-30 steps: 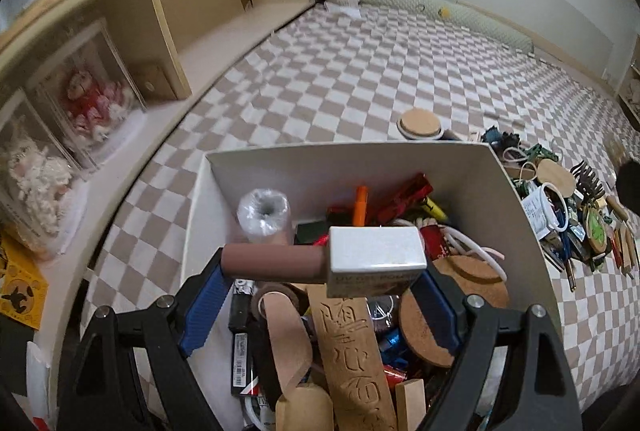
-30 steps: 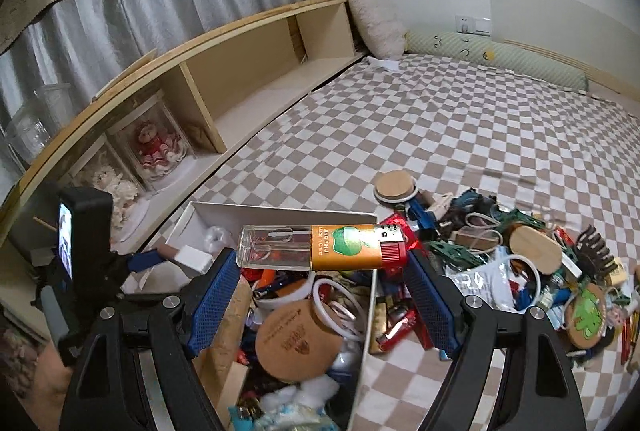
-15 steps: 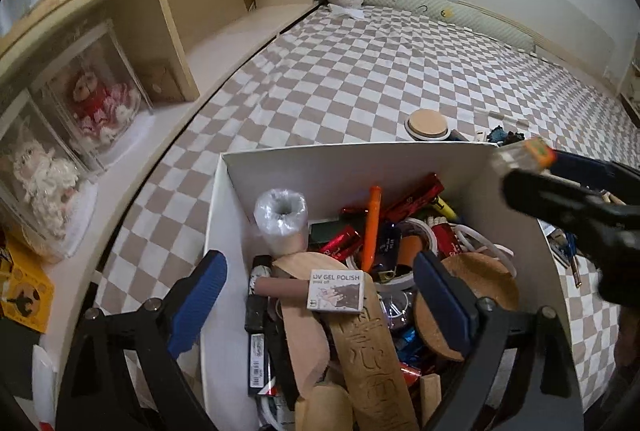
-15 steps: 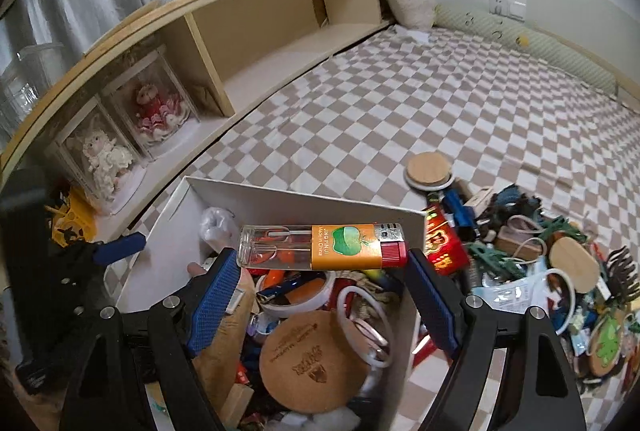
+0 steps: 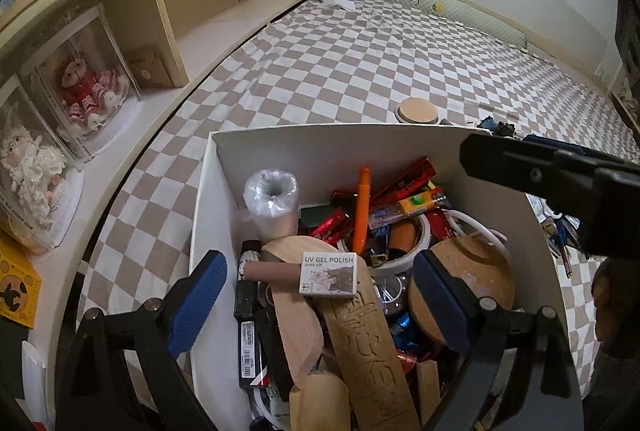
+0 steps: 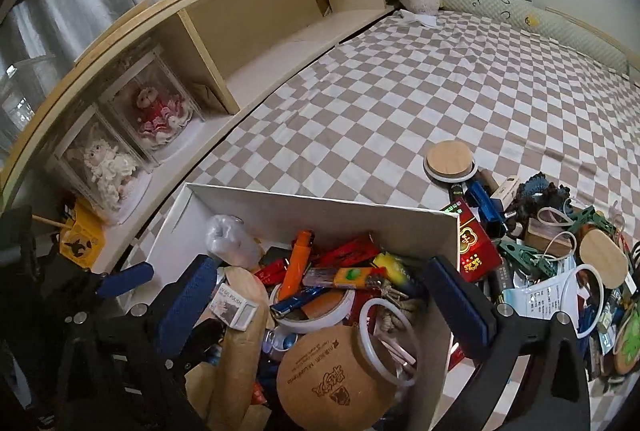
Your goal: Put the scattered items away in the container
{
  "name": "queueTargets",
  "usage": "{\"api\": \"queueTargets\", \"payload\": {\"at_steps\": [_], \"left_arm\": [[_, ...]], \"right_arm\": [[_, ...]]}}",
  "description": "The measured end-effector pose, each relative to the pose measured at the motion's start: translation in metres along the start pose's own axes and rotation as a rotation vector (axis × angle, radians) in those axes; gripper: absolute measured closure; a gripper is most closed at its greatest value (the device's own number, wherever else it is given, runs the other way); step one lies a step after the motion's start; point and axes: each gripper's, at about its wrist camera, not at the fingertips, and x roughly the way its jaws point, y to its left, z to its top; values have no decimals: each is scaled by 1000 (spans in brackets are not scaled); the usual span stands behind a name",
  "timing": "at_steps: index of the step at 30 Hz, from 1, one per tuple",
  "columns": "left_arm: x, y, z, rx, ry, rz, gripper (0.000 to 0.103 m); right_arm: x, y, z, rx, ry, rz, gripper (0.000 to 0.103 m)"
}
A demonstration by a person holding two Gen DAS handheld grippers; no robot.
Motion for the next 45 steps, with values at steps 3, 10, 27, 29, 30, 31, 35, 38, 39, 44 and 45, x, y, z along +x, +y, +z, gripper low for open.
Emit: {"api": "queueTargets", "payload": {"at_steps": [3, 10, 27, 29, 30, 31, 35, 38, 39, 44, 45], "left_arm": [[-3, -2, -1, 0, -10, 11, 8], [-7, -2, -3, 0, -17, 11, 8], [-39, -15, -24, -39, -70, -46, 0], [-44, -16, -27, -52, -81, -55, 0], [-47, -17, -28, -57, -88, -59, 0], [-51, -18, -30, -60, -97, -62, 0], [-67, -25, -34, -55, -142, -46, 0], [-79, -29, -37, -57, -172, -51, 0], [-82, -29, -37, -59, -177, -54, 0], [-96, -38, -43, -61, -209, -62, 0], [-99, -40, -44, -61, -214, -63, 0]], "right_arm": [[-5, -1, -1, 1, -6, -3, 0], [-20, -3, -5, -4, -21, -2, 0], [-73, 7, -36, -194, -142, -194, 0], [-82, 5, -42, -199, -156, -200, 0], [-86, 3, -44, -194, -161, -199, 0], [-90, 0, -47, -185, -166, -196, 0], [-105, -10, -58, -159, -189, -201, 0], [-117, -18, -66, -148, -205, -214, 0], [-122, -21, -69, -143, -211, -217, 0], [-141, -30, -81, -128, -236, -230, 0], [-145, -31, -83, -127, -242, -235, 0]]}}
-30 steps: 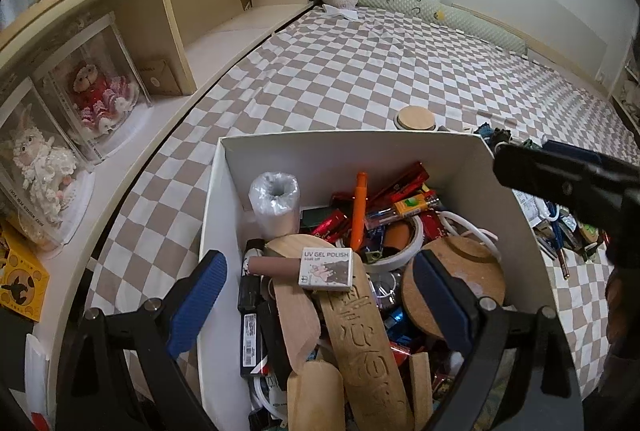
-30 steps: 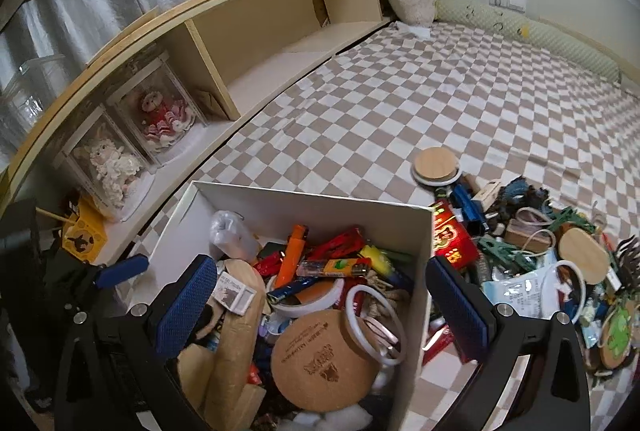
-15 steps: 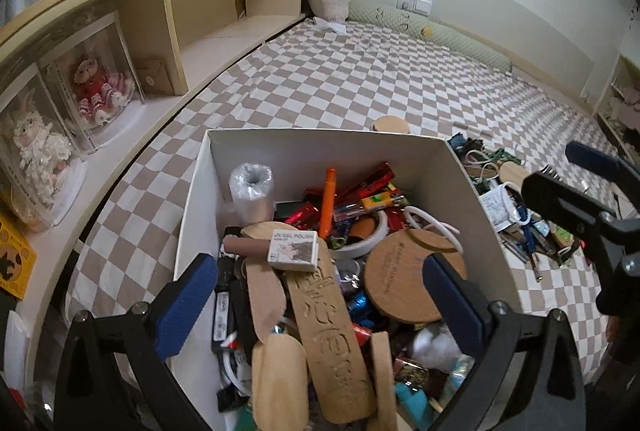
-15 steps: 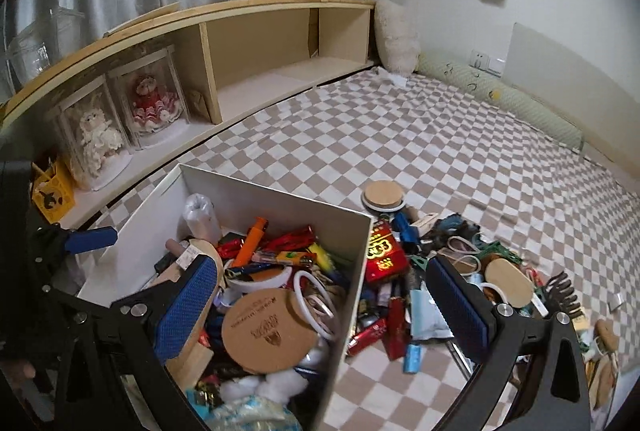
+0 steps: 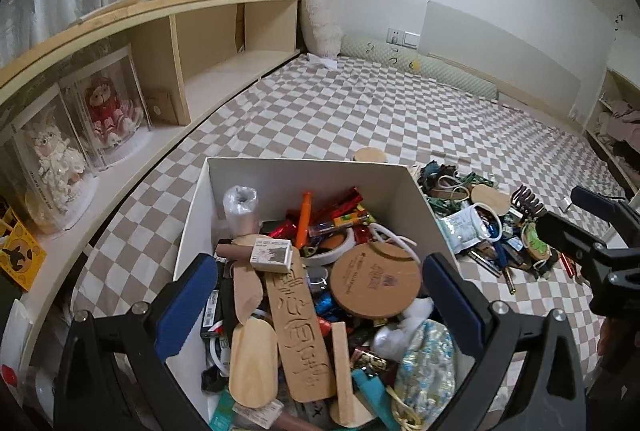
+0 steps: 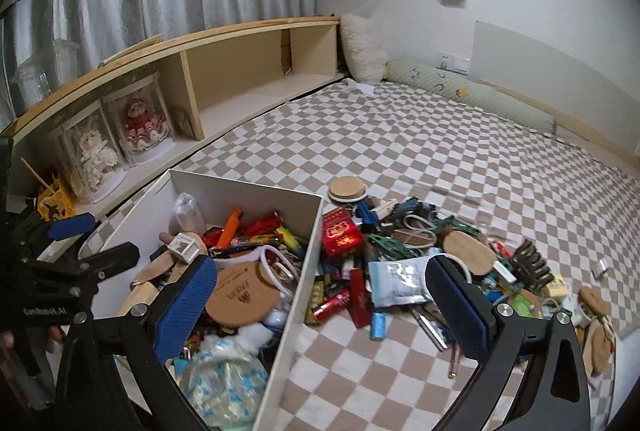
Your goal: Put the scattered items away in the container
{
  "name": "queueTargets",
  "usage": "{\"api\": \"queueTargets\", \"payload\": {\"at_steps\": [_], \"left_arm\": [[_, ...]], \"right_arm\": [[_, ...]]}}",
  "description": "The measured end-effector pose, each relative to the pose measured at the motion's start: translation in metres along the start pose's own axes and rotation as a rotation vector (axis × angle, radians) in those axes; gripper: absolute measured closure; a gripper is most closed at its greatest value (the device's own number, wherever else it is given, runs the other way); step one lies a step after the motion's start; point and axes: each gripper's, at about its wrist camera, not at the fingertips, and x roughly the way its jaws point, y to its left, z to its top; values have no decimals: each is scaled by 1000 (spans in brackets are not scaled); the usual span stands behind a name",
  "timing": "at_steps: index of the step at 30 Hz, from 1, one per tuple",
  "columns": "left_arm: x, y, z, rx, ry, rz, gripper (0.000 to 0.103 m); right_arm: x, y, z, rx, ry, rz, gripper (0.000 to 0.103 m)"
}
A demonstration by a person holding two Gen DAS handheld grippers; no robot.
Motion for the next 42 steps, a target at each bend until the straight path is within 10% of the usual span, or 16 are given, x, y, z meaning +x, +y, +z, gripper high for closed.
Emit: {"api": "queueTargets", "payload": {"at_steps": [42], "left_arm": [[-63, -95, -53, 77, -143, -92, 0]], "right_arm": [[-98, -80, -92, 101, -106, -155, 0]]}}
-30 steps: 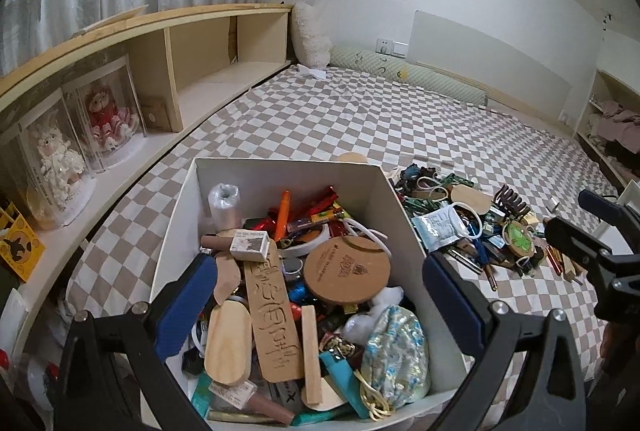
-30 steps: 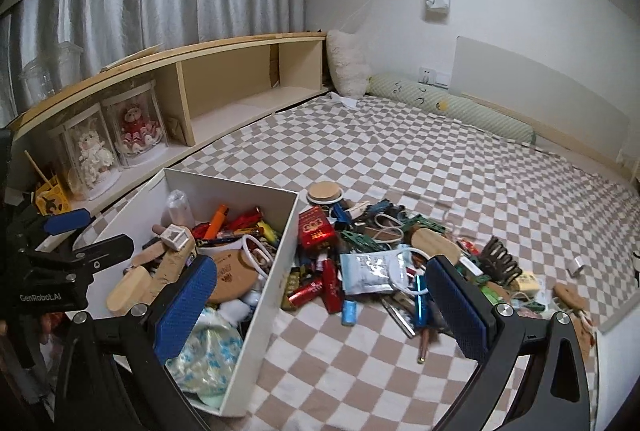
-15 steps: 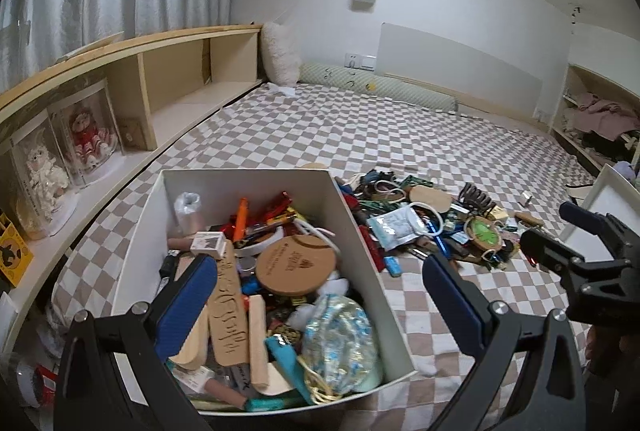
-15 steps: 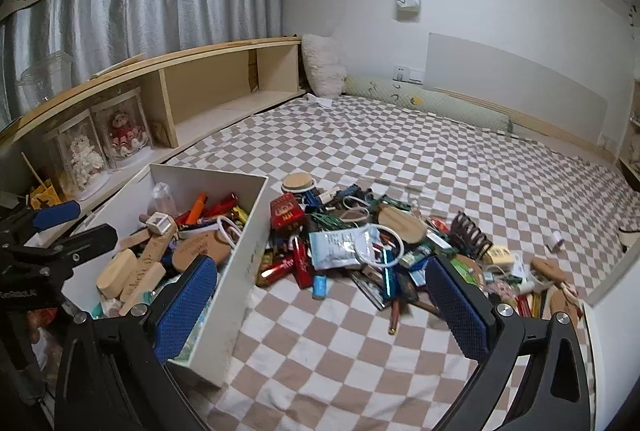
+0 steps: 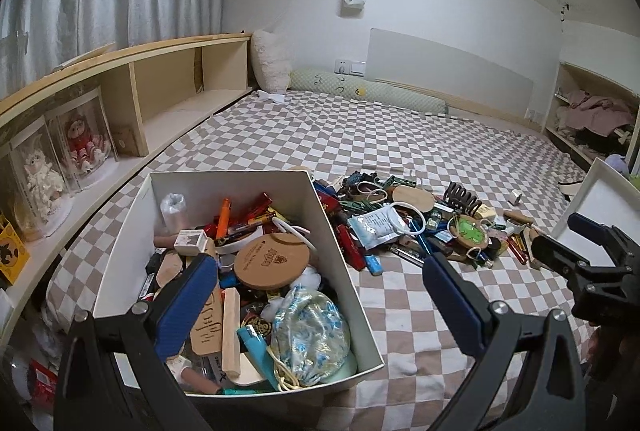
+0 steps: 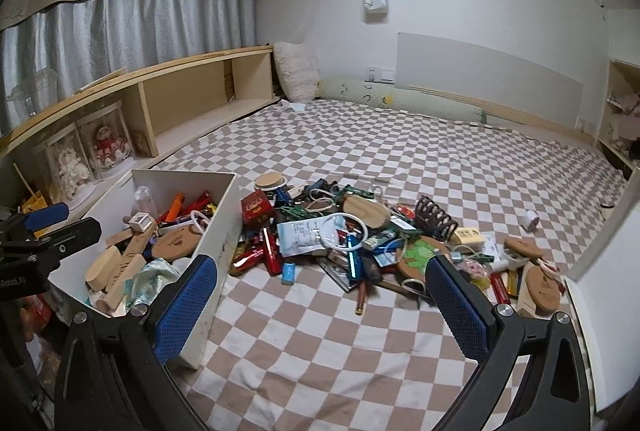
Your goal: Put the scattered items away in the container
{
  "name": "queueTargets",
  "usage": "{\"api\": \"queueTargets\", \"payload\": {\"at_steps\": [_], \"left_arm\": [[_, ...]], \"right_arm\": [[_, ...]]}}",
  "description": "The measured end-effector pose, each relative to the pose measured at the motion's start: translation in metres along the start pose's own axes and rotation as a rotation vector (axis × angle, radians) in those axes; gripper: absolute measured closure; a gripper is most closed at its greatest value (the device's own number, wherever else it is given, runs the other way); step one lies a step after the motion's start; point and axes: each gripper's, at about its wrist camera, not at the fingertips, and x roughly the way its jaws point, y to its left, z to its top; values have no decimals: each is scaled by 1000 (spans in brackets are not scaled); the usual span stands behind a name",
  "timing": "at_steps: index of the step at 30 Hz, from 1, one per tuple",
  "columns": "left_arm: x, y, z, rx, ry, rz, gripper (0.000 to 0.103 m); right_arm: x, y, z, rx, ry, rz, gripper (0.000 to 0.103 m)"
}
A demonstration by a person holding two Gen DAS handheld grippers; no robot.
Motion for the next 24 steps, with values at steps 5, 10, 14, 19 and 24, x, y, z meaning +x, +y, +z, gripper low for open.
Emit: {"api": "queueTargets", "payload": {"at_steps": [5, 10, 14, 19, 24], "left_arm": [[-1, -4, -5, 8, 1, -1, 0], [1, -6, -10, 17, 15, -5, 0], [3, -6, -14, 19, 26, -8, 0], [4, -5, -16, 21, 31, -10, 0], [5, -4, -18, 22, 34, -7, 0]], "right_arm": [[-3, -6, -9, -1, 0, -27, 0], [-3, -8, -16, 10, 7, -31, 0], [-3, -9, -19, 17, 10, -29, 0], [-2, -9, -24, 16, 17, -43, 0], [-1, -8, -27, 17, 25, -45, 0]]}}
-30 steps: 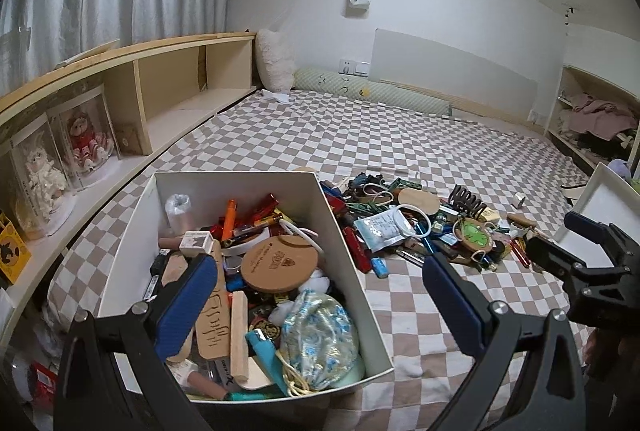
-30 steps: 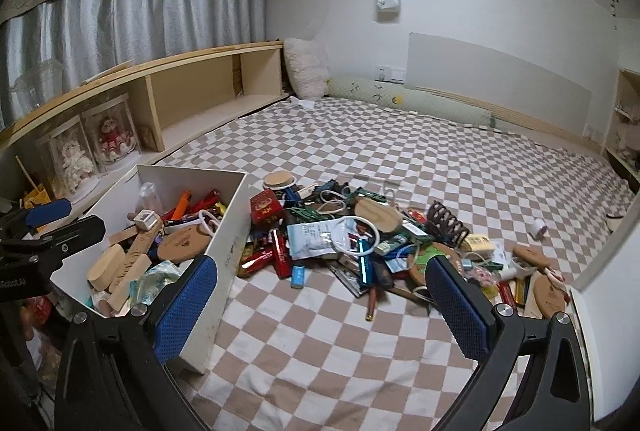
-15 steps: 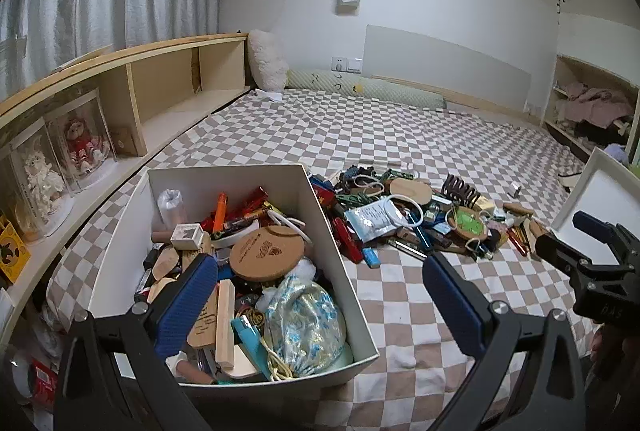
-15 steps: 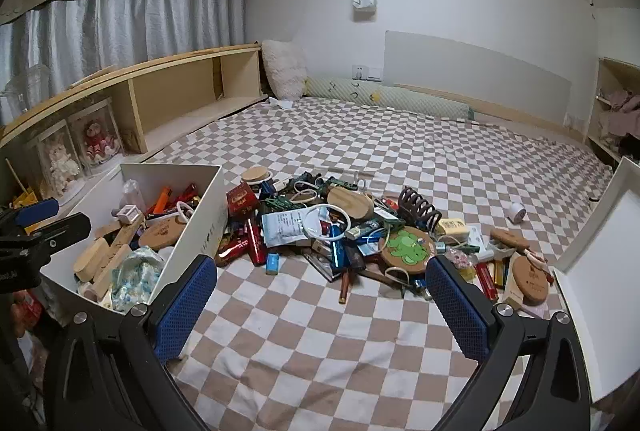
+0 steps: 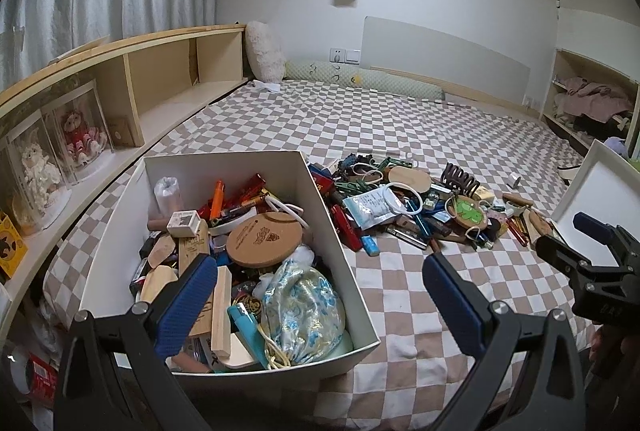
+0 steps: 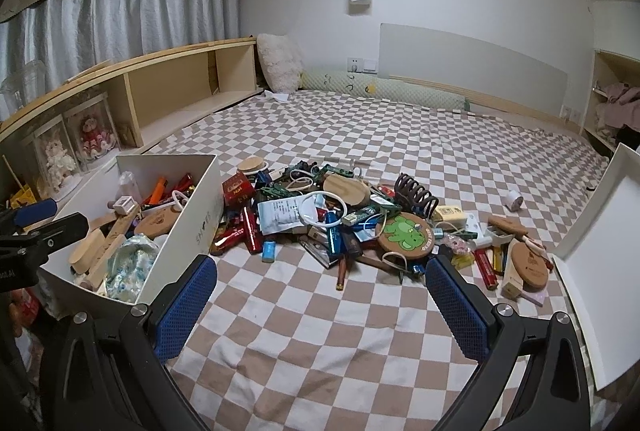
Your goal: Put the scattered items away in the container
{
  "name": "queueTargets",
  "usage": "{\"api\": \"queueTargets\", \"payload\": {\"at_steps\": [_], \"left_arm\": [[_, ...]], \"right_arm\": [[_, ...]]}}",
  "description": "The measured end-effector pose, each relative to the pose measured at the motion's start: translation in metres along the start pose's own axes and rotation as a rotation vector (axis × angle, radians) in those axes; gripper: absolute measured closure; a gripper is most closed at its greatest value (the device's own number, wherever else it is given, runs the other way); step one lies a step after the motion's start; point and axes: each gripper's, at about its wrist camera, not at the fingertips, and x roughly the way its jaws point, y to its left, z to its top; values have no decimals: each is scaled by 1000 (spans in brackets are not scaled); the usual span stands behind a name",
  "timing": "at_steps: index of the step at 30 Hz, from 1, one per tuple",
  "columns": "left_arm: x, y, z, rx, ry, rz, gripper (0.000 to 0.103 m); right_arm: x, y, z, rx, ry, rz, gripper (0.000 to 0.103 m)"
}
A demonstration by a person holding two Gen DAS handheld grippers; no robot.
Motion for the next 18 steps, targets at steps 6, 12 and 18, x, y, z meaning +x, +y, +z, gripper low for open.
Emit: {"api": "queueTargets", "payload": {"at_steps": [6, 12, 18], "left_arm": [[1, 0, -2, 0, 2, -3, 0], [1, -1, -4, 6, 1, -5, 0], [2, -2, -4, 2, 7, -10, 0]], "right_arm": [[1, 2, 0, -3, 2, 2, 0], [2, 1, -1, 3, 6, 1, 0], [2, 0, 0, 4, 8, 2, 0]]}}
